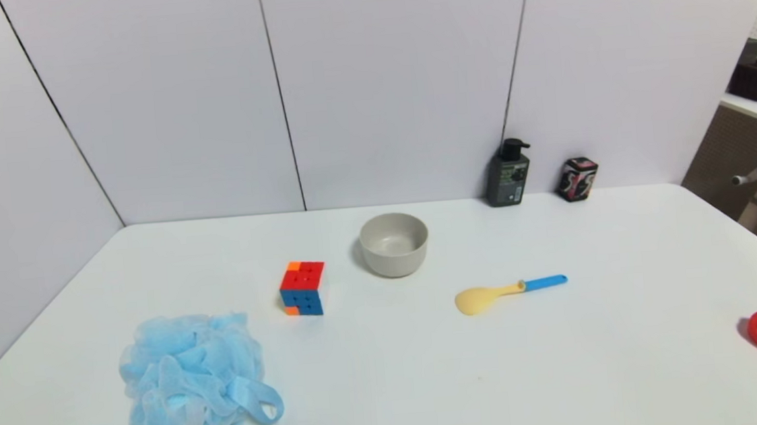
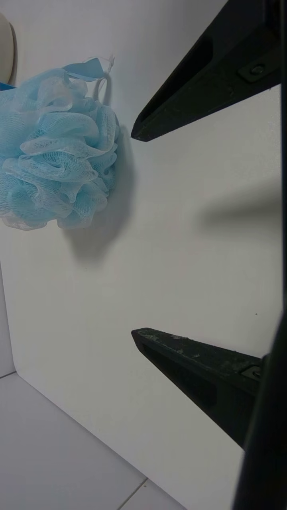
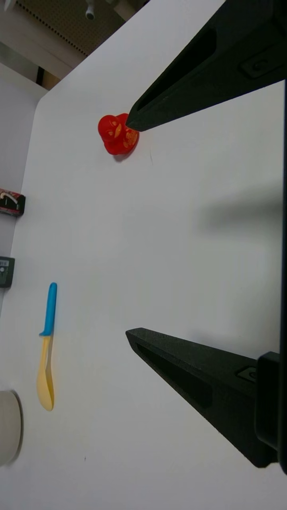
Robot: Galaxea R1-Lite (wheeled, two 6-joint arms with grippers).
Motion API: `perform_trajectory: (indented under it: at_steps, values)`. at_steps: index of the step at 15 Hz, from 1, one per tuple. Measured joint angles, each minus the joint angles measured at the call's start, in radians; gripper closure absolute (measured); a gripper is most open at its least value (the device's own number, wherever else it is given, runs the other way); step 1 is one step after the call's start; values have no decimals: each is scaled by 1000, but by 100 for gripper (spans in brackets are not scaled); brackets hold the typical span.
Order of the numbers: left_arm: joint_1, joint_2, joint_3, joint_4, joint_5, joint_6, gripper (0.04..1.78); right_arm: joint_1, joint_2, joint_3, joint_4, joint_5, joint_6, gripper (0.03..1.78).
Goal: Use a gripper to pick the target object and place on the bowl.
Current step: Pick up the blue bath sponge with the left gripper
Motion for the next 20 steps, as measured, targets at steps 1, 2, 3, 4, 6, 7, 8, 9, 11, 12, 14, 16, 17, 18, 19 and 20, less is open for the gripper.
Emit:
perform_trajectory:
  at_steps: [1,2,3,4,6,7,8,9,11,12,14,16,17,18,19,20]
  values:
    - [0,0,0,0,0,0,13,0,0,0,0,0,1,11]
    - [0,0,0,0,0,0,13,0,0,0,0,0,0,11]
    - [0,0,0,0,0,0,13,0,0,0,0,0,0,11]
    - [0,0,0,0,0,0,13,0,0,0,0,0,0,11]
    - [0,0,0,0,0,0,13,0,0,0,0,0,0,11]
    - [0,0,0,0,0,0,13,0,0,0,0,0,1,11]
    - [0,0,0,0,0,0,13,0,0,0,0,0,0,11]
    - [0,0,0,0,0,0,13,0,0,0,0,0,1,11]
    - [0,0,0,-1,6,-13,13,0,0,0,0,0,1,11]
    - [0,0,0,-1,11,-30,13,0,0,0,0,0,0,11]
    - [0,0,0,-4,13,-40,13,0,0,0,0,0,1,11]
    - [0,1,0,-3,15,-55,13,0,0,0,0,0,1,11]
    - [0,4,-1,2,21,-63,13,0,0,0,0,0,1,11]
    - [0,7,-5,13,31,-64,13,0,0,0,0,0,1,11]
    - [0,9,-12,36,34,-60,13,0,0,0,0,0,0,11]
    - [0,12,-29,66,33,-56,13,0,0,0,0,0,1,11]
